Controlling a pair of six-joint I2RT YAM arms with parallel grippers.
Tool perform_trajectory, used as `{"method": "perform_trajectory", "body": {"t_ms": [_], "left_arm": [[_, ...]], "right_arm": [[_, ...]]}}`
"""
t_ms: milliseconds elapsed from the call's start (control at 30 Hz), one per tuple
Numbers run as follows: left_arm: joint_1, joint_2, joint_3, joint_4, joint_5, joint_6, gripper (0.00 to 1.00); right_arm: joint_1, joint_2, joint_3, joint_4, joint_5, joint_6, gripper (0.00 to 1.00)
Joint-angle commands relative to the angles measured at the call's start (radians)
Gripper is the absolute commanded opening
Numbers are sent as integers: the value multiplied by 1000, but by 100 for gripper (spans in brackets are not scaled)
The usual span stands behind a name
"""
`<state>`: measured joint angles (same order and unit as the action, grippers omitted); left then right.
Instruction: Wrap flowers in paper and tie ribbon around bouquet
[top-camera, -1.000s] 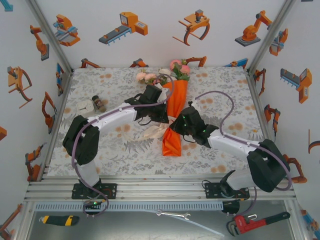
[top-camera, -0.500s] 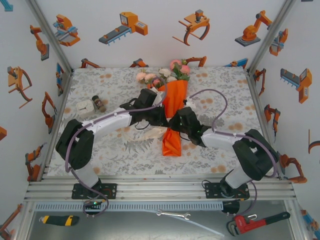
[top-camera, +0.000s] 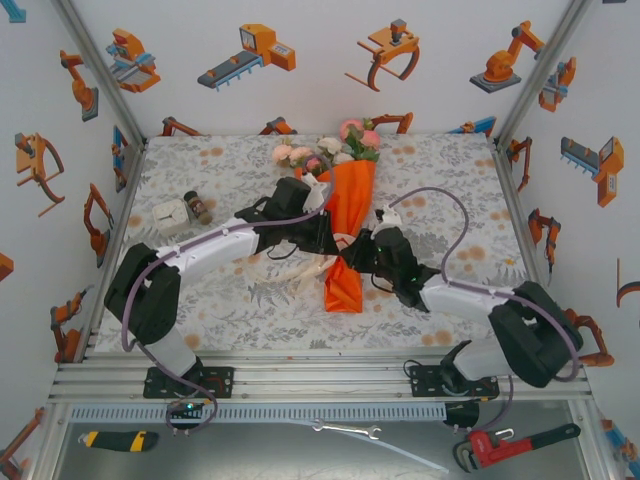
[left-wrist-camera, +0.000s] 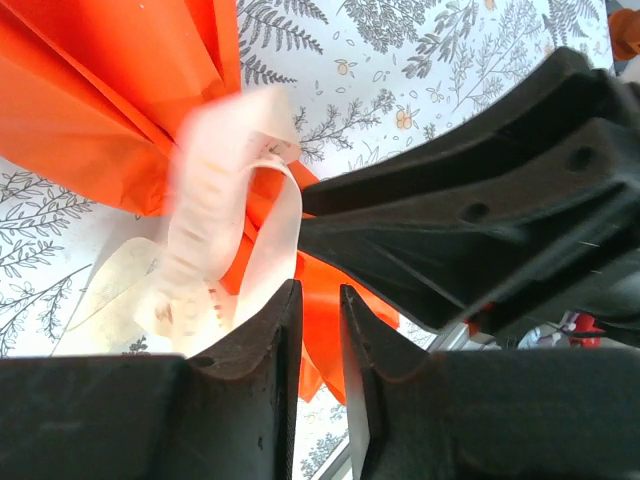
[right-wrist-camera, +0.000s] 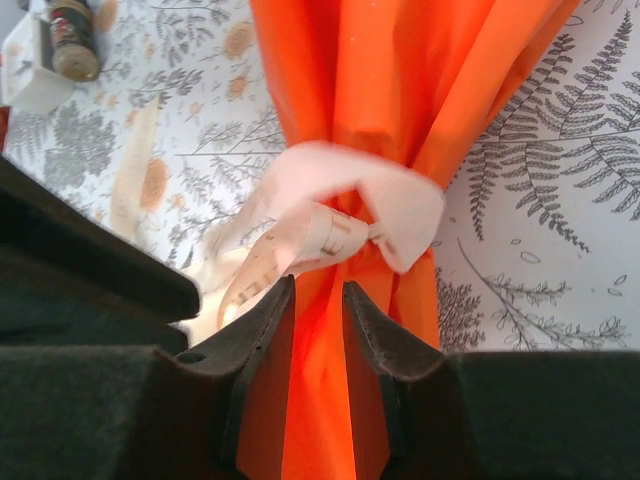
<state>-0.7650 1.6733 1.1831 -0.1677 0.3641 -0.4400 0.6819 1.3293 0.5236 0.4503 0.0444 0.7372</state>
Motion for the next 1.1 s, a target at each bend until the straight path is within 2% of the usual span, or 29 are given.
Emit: {"method": "perform_trajectory", "body": {"t_ms": [0,167,233,300,400,533,600,767,867,967,1067], "left_arm": [[2,11,3,42,46,4,20],[1,6,-8,47,33,-5,18],[0,-17,-22,42,-31,12,24],[-3,-41,-20,6,-156,75,32],[8,-14,19,-51,-323,203,31],[15,95,132,-123,-272,322,32],[15,138,155,-100,-220,334,34],[17,210,189,-76,-208,338,40],[19,236,197,-73,-153,338,44],[18,252,190,-58,-133,328,43],[19,264,195,-69,-129,320,35]], "right_arm": [[-4,-85,15,-145,5,65,30],[-4,-166,46,-356,119,274,34],[-5,-165,79,-433,153,354,37],[-5,-147,134,-513,156,393,37],[-5,-119,184,-544,118,393,37],[-5,-111,190,-541,109,386,37],[-5,-114,185,-545,109,383,38],[-5,-135,171,-564,96,373,38],[-5,-145,174,-580,91,362,39],[-5,-144,187,-597,90,352,39],[-4,-133,194,-593,70,352,39]]}}
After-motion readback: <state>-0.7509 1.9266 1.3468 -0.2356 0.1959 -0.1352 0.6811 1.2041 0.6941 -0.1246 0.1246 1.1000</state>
